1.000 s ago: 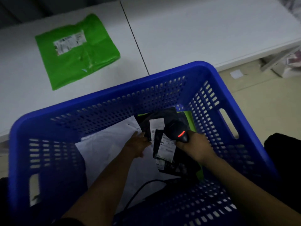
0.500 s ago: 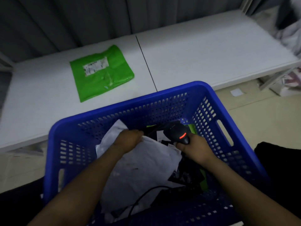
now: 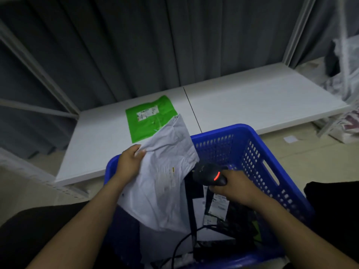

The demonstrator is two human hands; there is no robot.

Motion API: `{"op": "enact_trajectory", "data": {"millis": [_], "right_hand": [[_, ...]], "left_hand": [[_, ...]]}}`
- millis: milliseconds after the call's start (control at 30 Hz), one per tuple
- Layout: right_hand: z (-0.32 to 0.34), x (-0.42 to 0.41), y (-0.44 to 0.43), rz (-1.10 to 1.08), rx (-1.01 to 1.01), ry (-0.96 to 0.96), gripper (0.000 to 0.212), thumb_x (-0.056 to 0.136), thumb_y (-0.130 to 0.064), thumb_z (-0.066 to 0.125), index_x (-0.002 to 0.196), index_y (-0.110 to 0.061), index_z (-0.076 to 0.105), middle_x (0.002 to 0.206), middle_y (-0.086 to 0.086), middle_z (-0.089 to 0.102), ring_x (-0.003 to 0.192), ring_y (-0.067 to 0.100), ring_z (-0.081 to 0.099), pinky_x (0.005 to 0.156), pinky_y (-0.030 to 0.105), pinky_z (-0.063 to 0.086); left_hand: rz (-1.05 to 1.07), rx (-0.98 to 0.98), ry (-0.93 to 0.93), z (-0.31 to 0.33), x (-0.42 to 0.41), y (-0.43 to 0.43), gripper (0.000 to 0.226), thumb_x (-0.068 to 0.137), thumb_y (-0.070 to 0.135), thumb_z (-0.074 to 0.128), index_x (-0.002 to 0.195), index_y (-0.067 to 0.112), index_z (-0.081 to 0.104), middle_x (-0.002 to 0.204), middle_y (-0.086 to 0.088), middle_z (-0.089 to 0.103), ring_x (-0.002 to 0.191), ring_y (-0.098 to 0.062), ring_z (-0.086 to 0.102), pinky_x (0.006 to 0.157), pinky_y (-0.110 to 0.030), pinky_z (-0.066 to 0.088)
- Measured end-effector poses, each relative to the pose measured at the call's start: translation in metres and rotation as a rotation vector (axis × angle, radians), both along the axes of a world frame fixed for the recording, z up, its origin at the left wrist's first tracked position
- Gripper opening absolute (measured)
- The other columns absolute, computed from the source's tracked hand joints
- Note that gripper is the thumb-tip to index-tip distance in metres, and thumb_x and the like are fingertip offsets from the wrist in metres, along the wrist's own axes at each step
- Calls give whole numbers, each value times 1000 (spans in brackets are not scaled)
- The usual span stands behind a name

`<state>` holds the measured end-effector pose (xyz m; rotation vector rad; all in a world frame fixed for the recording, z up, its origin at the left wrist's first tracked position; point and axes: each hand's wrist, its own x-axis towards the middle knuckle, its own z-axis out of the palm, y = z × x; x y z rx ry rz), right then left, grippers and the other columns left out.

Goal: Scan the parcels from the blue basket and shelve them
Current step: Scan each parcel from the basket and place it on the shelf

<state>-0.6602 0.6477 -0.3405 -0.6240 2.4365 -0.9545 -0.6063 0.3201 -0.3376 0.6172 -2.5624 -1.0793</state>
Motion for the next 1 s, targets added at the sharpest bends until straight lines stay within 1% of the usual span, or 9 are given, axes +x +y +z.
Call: {"op": "enact_trajectory", "data": {"millis": [133, 200, 233, 300, 400, 467, 600, 767, 1000], "right_hand": [[2, 10, 1, -9, -26, -55, 22, 78, -28, 77, 85, -12, 65, 66, -6, 61, 54, 1, 58, 53, 16, 45], [4, 14, 2, -31, -86, -143, 18, 79, -22, 77, 78, -13, 61, 53, -6, 58, 40, 3, 55, 47, 23, 47], [5, 16, 2, -46, -126, -201, 19, 79, -20, 76, 76, -10, 60, 49, -5, 57, 37, 8, 54, 44, 25, 45], [7, 18, 3, -71, -208, -305, 23, 81, -18, 75, 83, 1, 63, 54, 2, 61, 39, 18, 54, 44, 26, 43], [9, 17, 5, -82, -241, -349, 29, 82, -17, 74, 90, 9, 63, 59, 7, 64, 40, 19, 53, 44, 27, 43], [12, 16, 7, -87, -253, -358, 26, 82, -17, 74, 84, 6, 63, 57, 6, 64, 40, 19, 53, 44, 27, 43], [15, 12, 8, -99, -289, -400, 22, 85, -18, 72, 73, -3, 62, 53, 5, 63, 41, 19, 53, 46, 26, 44], [18, 10, 8, -47, -276, -455, 23, 86, -17, 70, 69, -4, 62, 49, 3, 62, 39, 17, 53, 47, 27, 44], [16, 9, 3, -48, -292, -503, 28, 84, -20, 71, 83, 7, 66, 64, 16, 66, 46, 23, 55, 48, 31, 45]], "left_hand": [[29, 19, 44, 28, 12, -6, 13, 95, 12, 56, 89, 15, 66, 79, 3, 63, 68, 0, 53, 57, -6, 38], [37, 33, 56, 37, 18, -6, 13, 96, 14, 55, 88, 17, 65, 78, 6, 62, 64, 5, 53, 54, -6, 38], [47, 45, 67, 42, 20, -5, 13, 96, 14, 55, 87, 16, 64, 77, 6, 61, 61, 8, 53, 53, -6, 38], [63, 70, 98, 48, 26, -3, 16, 97, 15, 54, 83, 16, 62, 74, 6, 59, 55, 11, 51, 51, -6, 37], [64, 96, 123, 53, 30, -3, 16, 97, 16, 54, 84, 18, 62, 77, 5, 61, 58, 9, 52, 53, -6, 38], [67, 96, 124, 55, 30, -3, 18, 98, 18, 53, 82, 20, 60, 77, 5, 60, 61, 4, 52, 55, -9, 39], [89, 63, 123, 57, 29, -3, 16, 98, 21, 52, 83, 20, 59, 78, 5, 60, 69, -7, 52, 61, -23, 41], [108, 68, 126, 57, 27, -4, 16, 98, 23, 51, 87, 16, 59, 80, 4, 59, 72, -9, 53, 61, -25, 41], [133, 106, 114, 53, 24, -8, 16, 99, 25, 51, 95, 14, 62, 87, 2, 63, 78, -12, 56, 65, -26, 44]]}}
